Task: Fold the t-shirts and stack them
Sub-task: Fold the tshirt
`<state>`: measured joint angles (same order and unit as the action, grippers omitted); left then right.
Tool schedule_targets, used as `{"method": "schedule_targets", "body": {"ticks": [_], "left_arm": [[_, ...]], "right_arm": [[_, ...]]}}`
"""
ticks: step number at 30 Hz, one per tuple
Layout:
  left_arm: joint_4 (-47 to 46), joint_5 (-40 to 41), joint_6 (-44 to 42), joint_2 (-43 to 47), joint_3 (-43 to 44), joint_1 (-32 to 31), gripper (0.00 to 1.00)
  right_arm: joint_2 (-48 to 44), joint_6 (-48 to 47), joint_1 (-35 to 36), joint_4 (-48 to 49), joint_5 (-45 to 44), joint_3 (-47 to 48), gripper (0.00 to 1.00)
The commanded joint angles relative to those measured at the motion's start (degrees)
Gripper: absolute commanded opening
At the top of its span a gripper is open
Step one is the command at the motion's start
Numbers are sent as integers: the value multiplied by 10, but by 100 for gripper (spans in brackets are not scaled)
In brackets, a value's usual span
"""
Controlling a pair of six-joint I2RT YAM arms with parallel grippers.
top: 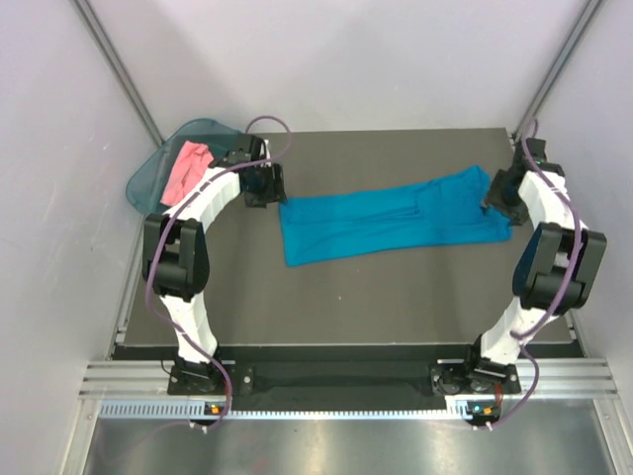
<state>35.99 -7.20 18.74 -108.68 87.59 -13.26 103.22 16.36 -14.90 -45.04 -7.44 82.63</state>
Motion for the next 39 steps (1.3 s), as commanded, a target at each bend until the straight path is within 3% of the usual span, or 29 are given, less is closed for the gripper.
{"method": "schedule_targets", "body": {"ticks": [1, 3, 8, 16, 23, 27, 28, 29, 31, 32, 39], "left_arm": [[7, -39, -40, -56, 58, 20, 66], [10, -45, -37, -93, 93, 26, 66], [-43, -67, -29, -127, 109, 26, 65], [-122, -95, -47, -164, 106, 26, 61], [-148, -121, -52, -194, 113, 27, 57], [-164, -155, -46, -203, 110, 27, 39], [-161, -148, -44, -203, 108, 27, 32], [-158, -137, -43, -196, 104, 27, 17], [-147, -88, -35, -185, 93, 27, 10], [-138, -75, -35, -175, 83, 28, 0], [-66, 49, 3, -105, 3, 31, 0]], "right_arm": [[-71, 9, 78, 3, 49, -18, 66], [-81, 30, 112, 7, 69, -40, 67], [-91, 60, 111, 50, 117, -63, 69], [-25, 99, 22, 115, 172, -32, 68], [35, 89, -26, 109, 149, 35, 67], [60, 84, -39, 101, 136, 60, 67], [64, 83, -40, 98, 132, 63, 67], [66, 82, -41, 96, 130, 72, 67], [73, 78, -40, 90, 123, 81, 67], [75, 75, -40, 86, 121, 86, 67], [56, 64, -40, 76, 101, 68, 67]]}}
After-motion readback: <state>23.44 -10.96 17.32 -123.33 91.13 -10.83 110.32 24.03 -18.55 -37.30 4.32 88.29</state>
